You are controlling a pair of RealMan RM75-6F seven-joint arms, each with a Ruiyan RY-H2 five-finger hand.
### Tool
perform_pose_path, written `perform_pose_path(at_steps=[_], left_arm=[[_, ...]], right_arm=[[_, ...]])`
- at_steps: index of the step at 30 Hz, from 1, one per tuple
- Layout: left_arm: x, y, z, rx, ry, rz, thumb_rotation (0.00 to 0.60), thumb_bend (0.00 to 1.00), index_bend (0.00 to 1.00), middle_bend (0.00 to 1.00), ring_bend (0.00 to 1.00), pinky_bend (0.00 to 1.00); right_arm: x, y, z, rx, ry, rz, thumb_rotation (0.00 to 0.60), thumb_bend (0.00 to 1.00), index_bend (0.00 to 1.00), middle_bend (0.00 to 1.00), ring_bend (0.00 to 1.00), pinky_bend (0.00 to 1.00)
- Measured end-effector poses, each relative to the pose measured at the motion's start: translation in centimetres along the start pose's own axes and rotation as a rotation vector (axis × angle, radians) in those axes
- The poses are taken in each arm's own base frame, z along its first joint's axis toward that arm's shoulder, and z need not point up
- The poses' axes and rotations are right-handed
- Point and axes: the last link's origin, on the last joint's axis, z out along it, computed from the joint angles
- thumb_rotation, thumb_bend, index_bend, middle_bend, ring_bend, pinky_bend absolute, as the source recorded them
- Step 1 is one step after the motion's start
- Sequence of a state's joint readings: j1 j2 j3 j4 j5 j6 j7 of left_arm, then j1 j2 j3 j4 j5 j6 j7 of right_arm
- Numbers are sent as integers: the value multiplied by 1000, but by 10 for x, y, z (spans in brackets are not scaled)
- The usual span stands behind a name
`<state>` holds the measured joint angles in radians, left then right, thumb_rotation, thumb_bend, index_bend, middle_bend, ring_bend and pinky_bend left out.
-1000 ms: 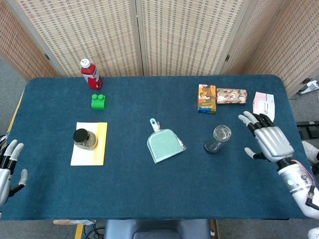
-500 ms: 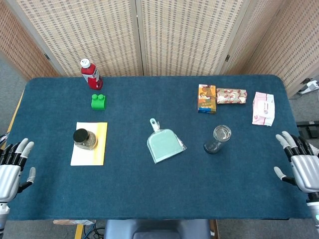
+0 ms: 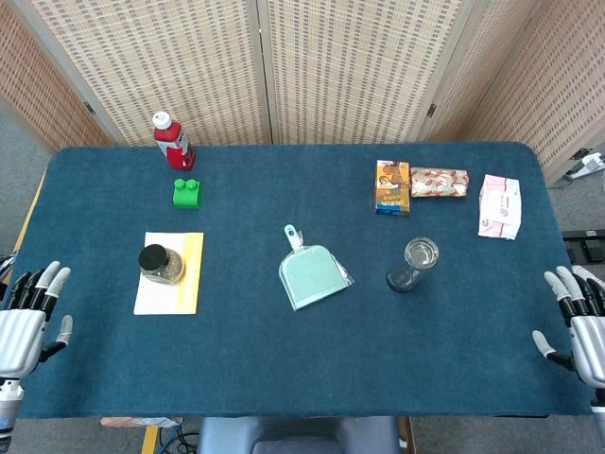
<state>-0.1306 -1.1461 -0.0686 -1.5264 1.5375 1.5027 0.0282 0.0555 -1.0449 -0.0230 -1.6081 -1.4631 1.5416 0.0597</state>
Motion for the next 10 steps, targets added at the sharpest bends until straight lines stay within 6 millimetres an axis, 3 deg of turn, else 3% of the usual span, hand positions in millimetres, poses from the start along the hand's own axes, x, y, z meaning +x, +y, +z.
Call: perform_pose_path(at_steps=[10], left_arm=[[0,-2,-1,7,-4,-3,600,495,0,0,0,20]], right_arm=[[-4,-1,3,-4,-15,-9,600,298,0,0,0,0]])
